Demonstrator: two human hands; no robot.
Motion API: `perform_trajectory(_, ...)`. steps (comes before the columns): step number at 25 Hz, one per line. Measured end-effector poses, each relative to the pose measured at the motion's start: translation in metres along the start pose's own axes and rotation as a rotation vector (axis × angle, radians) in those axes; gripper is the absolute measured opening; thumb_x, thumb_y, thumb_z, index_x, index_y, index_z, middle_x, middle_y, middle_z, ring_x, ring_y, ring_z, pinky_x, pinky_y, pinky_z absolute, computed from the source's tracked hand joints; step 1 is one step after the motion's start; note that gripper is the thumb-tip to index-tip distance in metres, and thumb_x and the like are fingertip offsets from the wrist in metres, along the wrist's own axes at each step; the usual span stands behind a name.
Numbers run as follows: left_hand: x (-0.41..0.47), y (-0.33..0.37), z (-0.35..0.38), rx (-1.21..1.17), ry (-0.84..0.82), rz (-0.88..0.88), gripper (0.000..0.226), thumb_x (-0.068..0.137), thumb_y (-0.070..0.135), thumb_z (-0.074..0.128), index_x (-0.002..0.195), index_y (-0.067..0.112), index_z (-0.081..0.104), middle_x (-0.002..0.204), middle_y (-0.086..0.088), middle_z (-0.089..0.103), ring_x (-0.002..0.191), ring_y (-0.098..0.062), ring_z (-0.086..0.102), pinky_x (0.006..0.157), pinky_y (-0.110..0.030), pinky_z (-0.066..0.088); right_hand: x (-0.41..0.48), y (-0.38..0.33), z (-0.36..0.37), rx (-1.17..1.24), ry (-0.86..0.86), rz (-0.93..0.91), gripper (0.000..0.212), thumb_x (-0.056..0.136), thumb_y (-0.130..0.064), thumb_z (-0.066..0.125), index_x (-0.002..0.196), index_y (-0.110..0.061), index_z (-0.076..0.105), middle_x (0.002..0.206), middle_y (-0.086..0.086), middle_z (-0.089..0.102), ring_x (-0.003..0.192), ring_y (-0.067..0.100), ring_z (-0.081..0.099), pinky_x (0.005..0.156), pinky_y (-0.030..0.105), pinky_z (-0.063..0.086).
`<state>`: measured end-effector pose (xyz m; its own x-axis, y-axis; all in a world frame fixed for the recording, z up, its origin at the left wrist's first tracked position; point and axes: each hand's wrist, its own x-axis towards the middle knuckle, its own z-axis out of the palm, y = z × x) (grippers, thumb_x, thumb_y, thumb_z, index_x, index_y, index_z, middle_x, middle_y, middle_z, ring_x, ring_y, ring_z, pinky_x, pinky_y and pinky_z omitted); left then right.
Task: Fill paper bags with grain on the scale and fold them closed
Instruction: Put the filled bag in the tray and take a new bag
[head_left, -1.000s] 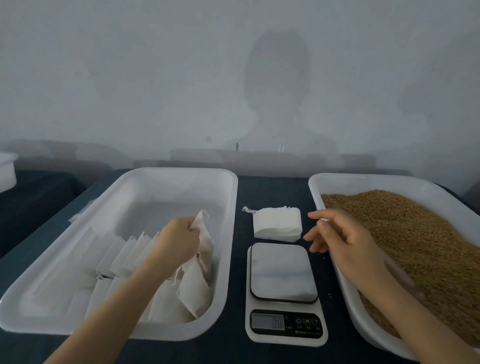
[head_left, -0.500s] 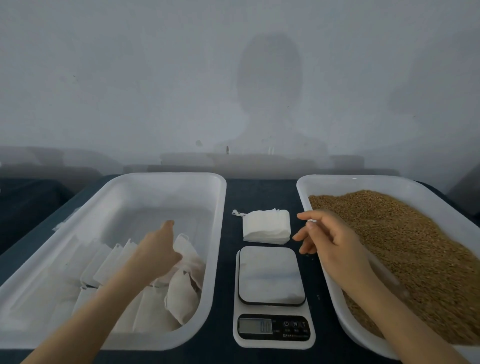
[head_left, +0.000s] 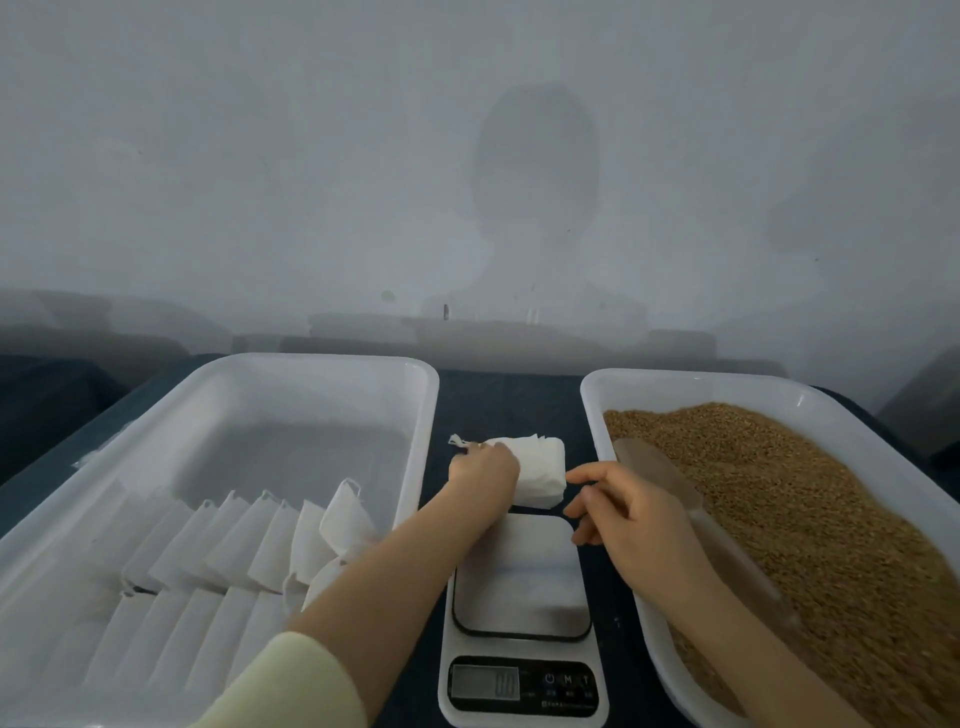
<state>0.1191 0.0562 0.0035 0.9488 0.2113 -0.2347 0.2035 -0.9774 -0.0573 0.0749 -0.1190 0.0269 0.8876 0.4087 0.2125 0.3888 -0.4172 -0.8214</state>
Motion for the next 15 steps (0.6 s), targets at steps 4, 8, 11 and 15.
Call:
perform_trajectory(4,0.019,-0.009,0.013,0.122,0.016,0.012,0.031,0.088,-0.001,0.056,0.118,0.009,0.057,0.119,-0.007,0.061,0.089,-0.023,0.057,0.055,-0.026,0.035,0.001,0.001,0.001,-0.01,-0.023,-0.01,0.028,0.096,-0.009,0.046,0.095,-0.033,0.059,0.081,-0.02,0.065,0.067,0.006,0.066,0.066,0.026,0.057)
perform_trajectory(8,0.019,-0.006,0.013,0.117,0.123,0.051,0.026,0.088,0.001,0.059,0.113,0.008,0.06,0.11,-0.008,0.062,0.094,-0.024,0.062,0.064,-0.027,0.039,0.002,-0.001,0.003,-0.005,-0.031,-0.018,0.03,0.096,-0.008,0.045,0.093,-0.035,0.058,0.081,-0.02,0.065,0.066,0.006,0.065,0.065,0.029,0.057)
perform_trajectory(11,0.015,-0.001,0.008,0.08,0.138,0.03,0.019,0.091,0.004,0.056,0.109,0.008,0.061,0.098,-0.006,0.064,0.092,-0.024,0.063,0.083,-0.032,0.046,0.002,-0.001,0.003,-0.02,-0.03,-0.018,0.03,0.096,-0.008,0.045,0.093,-0.034,0.059,0.08,-0.02,0.065,0.065,0.005,0.065,0.065,0.029,0.057)
perform_trajectory(15,-0.003,-0.014,-0.019,-0.263,0.32,-0.02,0.014,0.091,0.006,0.046,0.1,0.008,0.057,0.079,-0.003,0.054,0.071,-0.021,0.053,0.062,-0.03,0.043,0.003,0.001,0.004,-0.028,-0.006,-0.019,0.028,0.096,-0.01,0.048,0.092,-0.035,0.059,0.074,-0.01,0.066,0.066,0.006,0.066,0.066,0.03,0.057)
